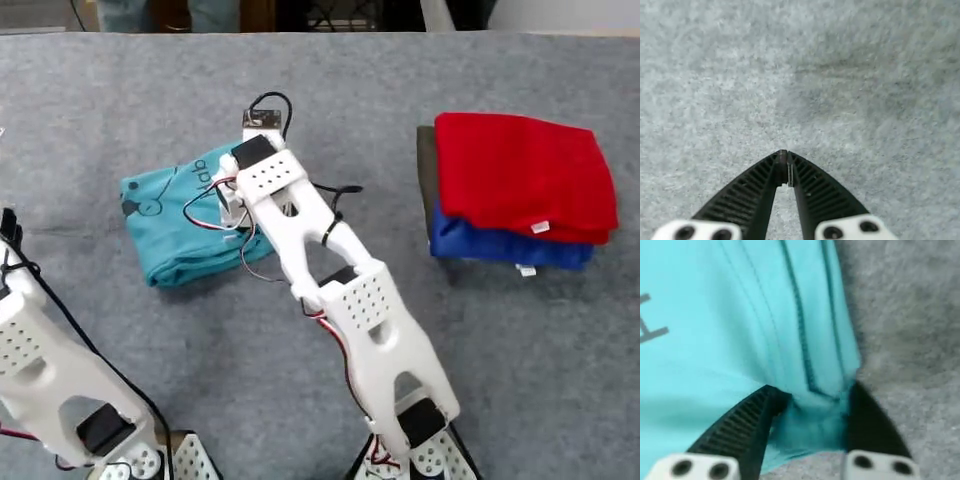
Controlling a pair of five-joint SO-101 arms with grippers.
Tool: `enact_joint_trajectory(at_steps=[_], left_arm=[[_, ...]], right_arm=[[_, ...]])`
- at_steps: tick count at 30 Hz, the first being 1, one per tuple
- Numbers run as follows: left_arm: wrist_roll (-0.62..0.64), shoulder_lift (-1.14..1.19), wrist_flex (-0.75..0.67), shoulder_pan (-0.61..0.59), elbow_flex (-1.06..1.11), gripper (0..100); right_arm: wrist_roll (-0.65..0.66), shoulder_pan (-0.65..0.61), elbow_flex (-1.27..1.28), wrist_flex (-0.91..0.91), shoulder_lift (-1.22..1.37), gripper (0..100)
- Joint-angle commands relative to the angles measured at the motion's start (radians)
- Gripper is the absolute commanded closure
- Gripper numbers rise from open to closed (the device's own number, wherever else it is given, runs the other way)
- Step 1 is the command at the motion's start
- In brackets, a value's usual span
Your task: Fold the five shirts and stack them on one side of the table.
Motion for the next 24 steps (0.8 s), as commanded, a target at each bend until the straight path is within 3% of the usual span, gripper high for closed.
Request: enact_joint_trajectory(at_steps=[1,7,14,24], left_arm=[[-0.011,-0.064,-0.02,-0.022,0.004,97],[-0.011,-0.064,-0.021,-0.042,0.005,97],[-0.011,-0.064,-0.021,-0.059,0.005,97],[-0.012,-0.064,-0.023,-0.12,-0.004,97]], right_arm=[[0.044,-0.021,0.013,0.023,0.03,96.2],[0.051,-0.017,-0.073,0.109,0.03,97.7],[0.153,-0.008,-0.374,0.189,0.03,98.5],[0.399,0.213,-0.622,0.195,0.004,98.5]])
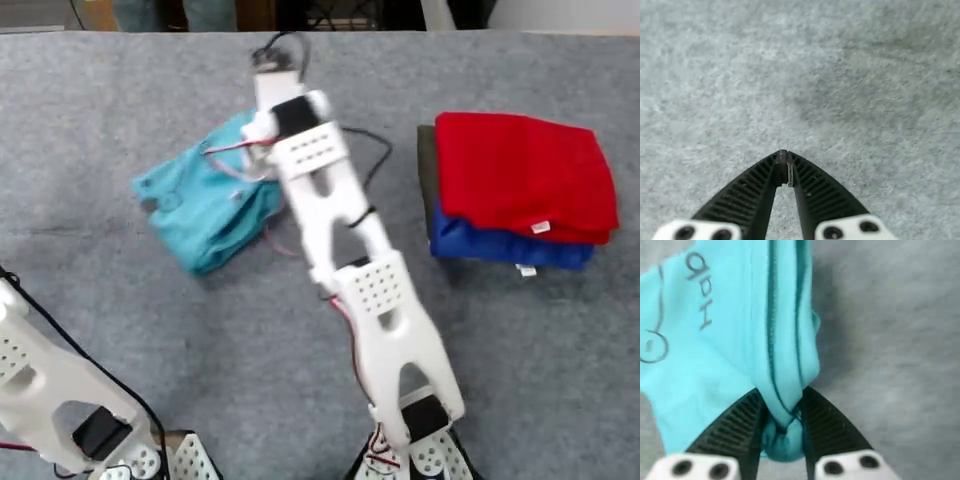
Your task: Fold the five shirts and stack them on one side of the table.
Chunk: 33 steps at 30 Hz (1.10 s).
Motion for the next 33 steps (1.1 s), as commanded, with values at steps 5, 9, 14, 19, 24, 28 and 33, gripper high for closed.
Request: enact_joint_trajectory(at_steps=[5,9,14,19,24,28,33], left_arm=[[-0.04,-0.055,-0.009,-0.015,0.001,97],[-0.041,-0.055,-0.009,-0.008,0.001,97],[-0.046,-0.055,-0.009,-0.012,-0.002,97],[-0.046,-0.055,-0.008,-0.008,0.001,97],[-0.046,-0.057,-0.008,-0.007,0.001,97],[-0.046,-0.058,-0.008,-0.007,0.001,97],[-0.046,-0.063,-0.008,-0.007,-0.007,97]], right_arm=[[0.213,0.166,-0.005,0.009,-0.166,98.5],[0.324,0.27,0.117,0.009,-0.297,98.5],[0.479,0.445,0.252,0.008,-0.433,98.5],[0.571,0.618,0.312,0.006,-0.516,98.5],[0.651,0.75,0.311,0.003,-0.545,98.5],[0.68,0.848,0.311,-0.02,-0.539,98.5],[0.7,0.919,0.311,-0.023,-0.545,98.5]])
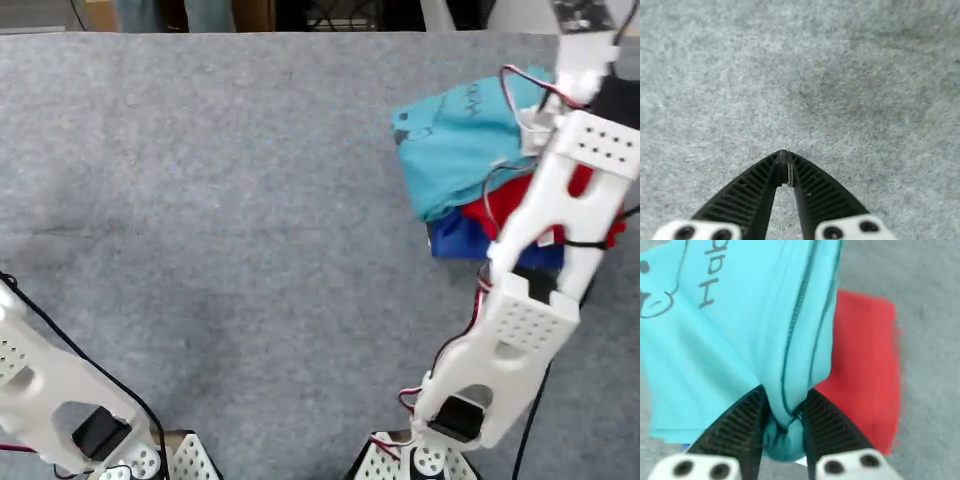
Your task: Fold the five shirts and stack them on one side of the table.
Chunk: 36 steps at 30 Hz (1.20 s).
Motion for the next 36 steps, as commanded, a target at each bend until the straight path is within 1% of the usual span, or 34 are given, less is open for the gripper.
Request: enact_joint_trajectory(at_steps=[1,12,17,20,22,24,26,29,31,34,36], left_arm=[[-0.011,-0.063,-0.008,0.004,-0.012,97],[-0.011,-0.064,-0.008,0.004,-0.012,97],[-0.011,-0.064,-0.005,0.004,-0.013,97],[-0.011,-0.064,-0.003,0.004,-0.013,97],[-0.011,-0.066,-0.003,0.002,-0.013,97],[-0.011,-0.066,-0.002,0.002,-0.013,97],[-0.011,-0.069,-0.002,0.007,-0.016,97],[-0.008,-0.132,0.049,0.053,-0.064,97],[-0.006,-0.184,0.103,0.105,-0.101,97],[0.034,-0.27,0.172,0.208,-0.122,97],[0.086,-0.33,0.207,0.283,-0.117,97]], right_arm=[[0.009,0.058,-0.004,-0.018,-0.068,98.5],[0.009,0.144,-0.042,-0.006,-0.061,98.5],[0.015,0.152,-0.041,0.008,-0.061,98.4],[0.06,0.152,-0.002,0.008,-0.062,98.2],[0.063,0.153,0.019,0.008,-0.062,97.6],[0.061,0.153,0.033,0.008,-0.067,92.0],[0.031,0.153,0.024,0.009,-0.071,82.4],[0.021,0.146,0.027,0.012,-0.116,69.0],[0.015,0.129,0.036,0.014,-0.162,65.2],[0.012,0.115,0.061,0.014,-0.251,67.3],[-0.014,0.107,0.116,0.014,-0.326,74.5]])
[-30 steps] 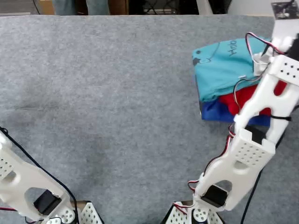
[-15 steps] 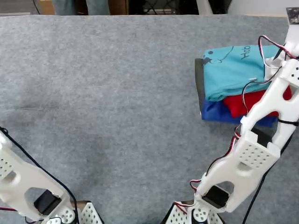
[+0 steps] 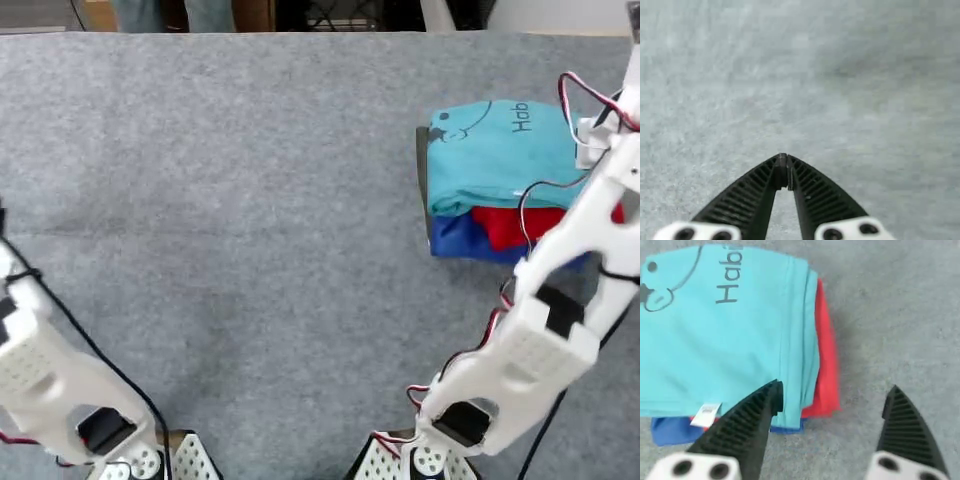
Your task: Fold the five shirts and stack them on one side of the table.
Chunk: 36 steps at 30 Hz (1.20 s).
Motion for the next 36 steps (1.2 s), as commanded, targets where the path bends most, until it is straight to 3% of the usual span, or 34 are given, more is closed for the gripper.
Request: enact_joint_trajectory(at_steps=[1,3,6,11,16,20,27,30,33,36], left_arm=[[0.081,-0.152,0.069,0.131,-0.047,97],[0.129,-0.21,0.109,0.214,-0.047,97],[0.206,-0.295,0.158,0.338,-0.044,97],[0.361,-0.476,0.158,0.484,0.136,97],[0.445,-0.746,0.077,0.573,0.486,97],[0.445,-0.982,-0.063,0.657,0.875,97],[0.454,-1.324,-0.377,0.685,1.498,97],[0.459,-1.462,-0.497,0.682,1.673,96],[0.582,-1.614,-0.499,0.662,1.768,88],[0.769,-1.766,-0.471,0.599,1.834,83]], right_arm=[[-0.032,-0.023,0.085,0.008,-0.177,81.5],[-0.025,-0.028,0.186,0.008,-0.272,98.9],[-0.012,-0.028,0.383,0.008,-0.435,92.9],[0.046,-0.041,0.766,0.005,-0.757,97.9],[0.034,-0.046,1.181,-0.015,-1.033,98.4],[0.021,-0.057,1.498,-0.138,-1.216,98.4],[0.015,-0.281,2.02,-0.47,-1.503,98.4],[-0.117,-0.44,2.192,-0.617,-1.601,98.4],[-0.325,-0.58,2.322,-0.695,-1.666,98.4],[-0.397,-0.698,2.411,-0.704,-1.715,98.4]])
